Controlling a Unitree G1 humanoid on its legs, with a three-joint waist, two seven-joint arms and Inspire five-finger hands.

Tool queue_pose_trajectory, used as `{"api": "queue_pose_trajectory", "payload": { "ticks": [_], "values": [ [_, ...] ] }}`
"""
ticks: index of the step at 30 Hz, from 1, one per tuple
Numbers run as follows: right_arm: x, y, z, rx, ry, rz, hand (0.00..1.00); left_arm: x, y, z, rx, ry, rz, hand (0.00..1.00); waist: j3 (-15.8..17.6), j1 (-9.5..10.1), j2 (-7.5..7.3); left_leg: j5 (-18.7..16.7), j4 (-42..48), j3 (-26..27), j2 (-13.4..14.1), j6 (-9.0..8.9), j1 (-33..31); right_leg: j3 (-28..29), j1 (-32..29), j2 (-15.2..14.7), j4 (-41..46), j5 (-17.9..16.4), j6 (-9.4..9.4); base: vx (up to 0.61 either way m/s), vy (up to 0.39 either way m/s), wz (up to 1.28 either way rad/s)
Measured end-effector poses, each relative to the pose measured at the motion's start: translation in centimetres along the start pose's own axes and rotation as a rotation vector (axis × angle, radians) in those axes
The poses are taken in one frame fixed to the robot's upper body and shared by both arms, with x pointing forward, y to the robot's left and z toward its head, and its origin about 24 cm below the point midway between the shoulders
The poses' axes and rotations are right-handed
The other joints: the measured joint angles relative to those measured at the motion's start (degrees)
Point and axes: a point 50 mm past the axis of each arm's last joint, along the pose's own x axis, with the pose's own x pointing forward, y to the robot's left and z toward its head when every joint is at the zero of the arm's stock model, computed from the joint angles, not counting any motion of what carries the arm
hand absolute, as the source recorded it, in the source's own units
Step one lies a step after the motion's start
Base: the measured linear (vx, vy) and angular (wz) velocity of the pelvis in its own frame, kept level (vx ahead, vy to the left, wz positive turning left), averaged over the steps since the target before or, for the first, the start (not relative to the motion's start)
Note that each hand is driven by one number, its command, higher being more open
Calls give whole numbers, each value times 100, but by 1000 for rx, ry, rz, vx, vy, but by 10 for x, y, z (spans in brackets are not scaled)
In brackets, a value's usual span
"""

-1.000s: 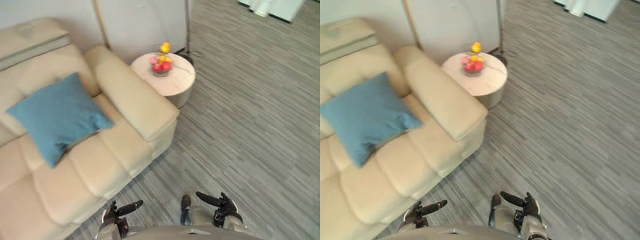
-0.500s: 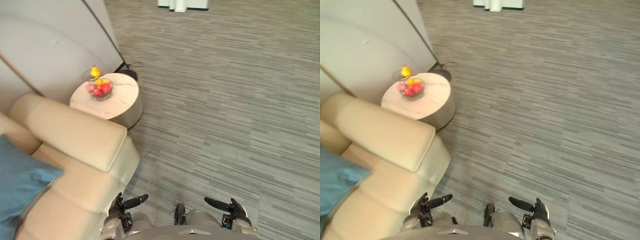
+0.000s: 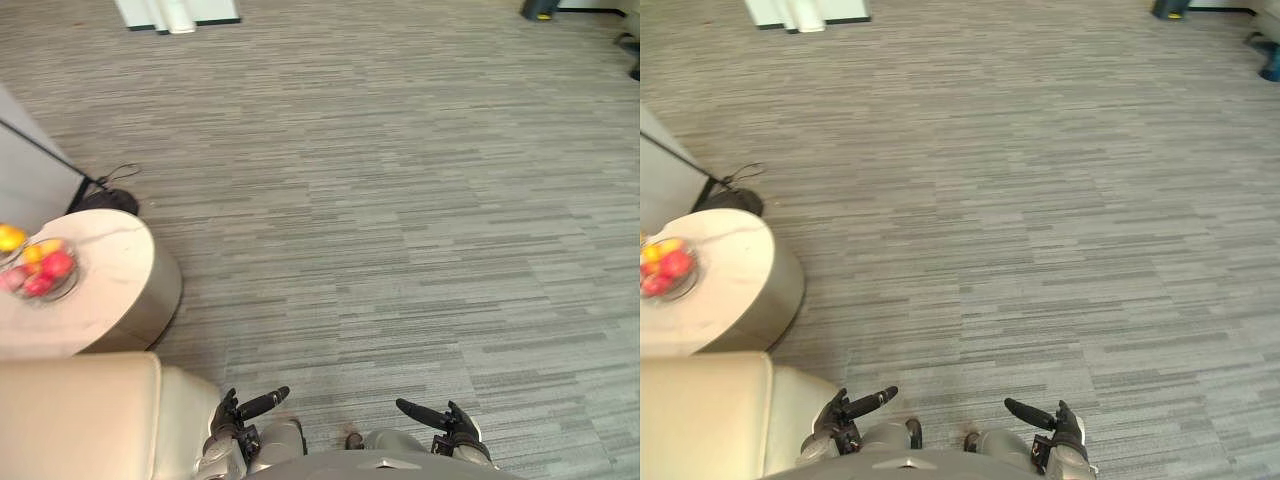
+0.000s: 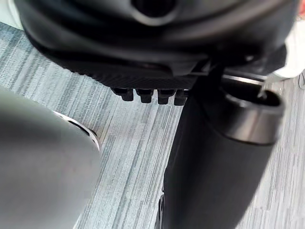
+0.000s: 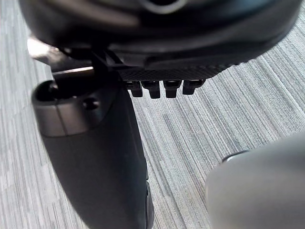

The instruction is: Pick up cushions and gather them together orderly.

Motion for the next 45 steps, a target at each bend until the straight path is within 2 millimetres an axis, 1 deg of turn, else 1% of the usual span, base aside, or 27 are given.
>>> {"api": "queue_pose_trajectory", "payload": {
  "ticks": [2, 5, 7, 10, 11, 12, 14, 17, 19, 21, 22, 23, 24, 27, 28, 30, 31, 32, 34, 36, 38, 39, 40, 41, 42, 44, 45],
  "values": [
    [2, 5, 5, -10, 1, 14, 100, 1, -3, 0, 55, 14, -21, 100, -40, -13, 88, -4, -25, 103, 114, 0, 216, -900, 212, 7, -259, 121, 33, 165, -127, -80],
    [4, 9, 9, -67, 1, 31, 100, 1, -6, -1, 95, 18, -44, 100, -85, -6, 152, 28, -51, 272, 272, -32, 421, -1447, 397, 166, -534, 250, -1, 167, -139, -66],
    [5, 8, 11, -70, -2, 26, 100, 1, -7, -1, 120, 19, -53, 100, -75, -52, 156, 96, 20, 277, 301, -80, 438, -1209, 459, 290, -721, 327, -192, 149, -96, -57],
    [7, 1, 13, -79, -3, 8, 100, 2, -8, 2, 117, 10, -54, 100, 23, -29, 187, 126, 1299, 336, 534, -162, 109, -664, 929, 567, -1387, 478, -451, 145, -88, -69],
    [8, 0, 15, -77, -7, 4, 100, 3, -9, 4, 107, 5, -55, 100, 125, -12, 238, -187, 2141, 306, 717, -208, -145, -391, 1167, 702, -1590, 476, -481, 151, -11, -98],
    [8, -4, 18, -76, -15, -10, 100, 2, -11, 6, 81, -7, -56, 100, 184, 6, 330, -684, 2999, 82, 721, 56, -558, 94, 1341, 845, -1735, 399, -697, 127, 3, -99],
    [9, -2, 21, -56, -19, -8, 100, 3, -13, 9, 59, -17, -54, 100, 243, 51, 377, -950, 3283, -251, 523, 66, -962, 447, 1434, 935, -1805, 379, -767, 143, 24, -105],
    [8, 5, 17, -31, 0, 6, 100, 3, -17, 17, 39, -54, -67, 100, 344, 150, 329, -995, 2142, -898, -117, 9, -1492, 1064, 1574, 913, -1859, 349, -798, 150, 60, -111],
    [7, 8, 16, -25, 1, 12, 100, 3, -19, 19, 30, -60, -73, 100, 376, 151, 341, -652, 1118, -1322, -399, 46, -1738, 1431, 1658, 890, -1945, 297, -823, 203, 121, -111],
    [5, 11, 10, -11, 21, 21, 100, 2, -17, 17, 5, -60, -60, 100, 332, 165, 282, 258, 421, -1496, -577, 26, -1685, 1940, 1694, 759, -1967, 100, -715, 267, 146, -102],
    [5, 11, 10, -11, 21, 21, 100, 2, -16, 17, 5, -59, -59, 100, 331, 165, 283, 264, 418, -1496, -579, 28, -1681, 1944, 1695, 757, -1967, 98, -713, 333, 146, -89],
    [4, 14, 7, 3, 24, 27, 100, 2, -16, 18, 8, -61, -62, 100, 277, 158, 187, 292, 498, -1332, -702, 192, -1623, 2184, 1718, 562, -1813, -110, -556, 293, 110, -53],
    [4, 14, 6, 4, 27, 29, 100, 2, -15, 18, 8, -63, -60, 100, 264, 169, 145, 230, 513, -1264, -720, 202, -1613, 2209, 1687, 512, -1745, -160, -513, 362, 116, -79],
    [0, 13, -1, 28, 24, 30, 100, 2, -13, 16, 4, -56, -49, 100, 147, 291, 45, -230, 651, -728, -734, 433, -1258, 2158, 1228, 268, -359, -379, -12, 378, 92, -81],
    [0, 15, 0, 29, 17, 38, 100, 2, -13, 16, 5, -54, -50, 100, 158, 314, 28, -337, 628, -571, -725, 494, -1046, 2073, 913, 211, 555, -363, 287, 382, 90, -77],
    [0, 18, 9, 37, -21, 57, 100, 2, -14, 16, 46, -50, -61, 100, 206, 262, 4, -604, 545, -407, -717, 556, -432, 1677, -60, -76, 3009, 150, 1194, 412, 54, -68],
    [0, 17, 12, 38, -33, 58, 100, 2, -15, 15, 67, -46, -67, 100, 222, 214, 11, -711, 526, -407, -688, 564, -200, 1418, -273, -232, 3507, 126, 1090, 367, -9, -34],
    [0, 15, 16, 39, -57, 54, 100, 2, -17, 15, 79, -44, -74, 100, 225, 141, 49, -852, 434, -405, -578, 527, 116, 978, -501, -444, 3884, 39, 830, 360, -40, -13],
    [0, 14, 20, 32, -87, 49, 100, 2, -18, 17, 86, -50, -77, 100, 229, 100, 111, -989, 203, -397, -318, 343, 499, 469, -876, -582, 3782, -92, 598, 426, -117, -14],
    [0, 15, 24, 49, -104, 48, 100, 2, -16, 15, 94, -42, -72, 100, 259, 70, 70, -1053, -93, -369, -45, 195, 913, 93, -1202, -619, 2943, -182, 481, 396, -196, -11],
    [3, 13, 30, 43, -105, 44, 100, 2, -14, 11, 111, -24, -68, 100, 267, -88, 82, -1059, -448, -374, 231, 124, 1281, 105, -1524, -532, 1283, -9, 436, 556, -346, 7],
    [4, 10, 33, 35, -103, 41, 100, 2, -13, 9, 114, -14, -66, 100, 300, -131, 119, -1085, -516, -389, 338, 61, 1387, 186, -1620, -457, 836, 477, 287, 566, -362, 6],
    [6, 6, 34, 24, -97, 30, 100, 2, -10, 3, 122, 8, -60, 100, 309, -147, 199, -1089, -516, -439, 464, -28, 1483, 114, -1491, -264, 757, 644, -81, 463, -309, -11],
    [8, 4, 35, 18, -90, 24, 100, 2, -14, 0, 112, 23, -68, 100, 336, -106, 332, -1026, -471, -556, 573, -48, 1465, 81, -1435, -126, 763, 629, -100, 479, -323, -25],
    [10, -1, 35, 34, -75, 4, 100, 2, -15, 1, 110, 23, -72, 100, 344, -84, 362, -718, -244, -789, 633, -74, 1391, 131, -1396, 15, 827, 423, -308, 587, -421, -32],
    [10, -7, 23, 56, -15, -18, 100, 1, -17, 0, 88, 24, -64, 100, 366, -114, 455, -207, 821, -1172, 798, -105, 1135, 71, -881, 272, 552, 219, -492, 640, -462, -8],
    [8, -11, 17, 53, -10, -27, 100, 1, -18, 2, 62, 13, -63, 100, 401, -171, 512, 363, 2551, -1528, 934, -54, 414, -9, -305, 490, 7, 147, -526, 456, -338, 15]
  ]
}}
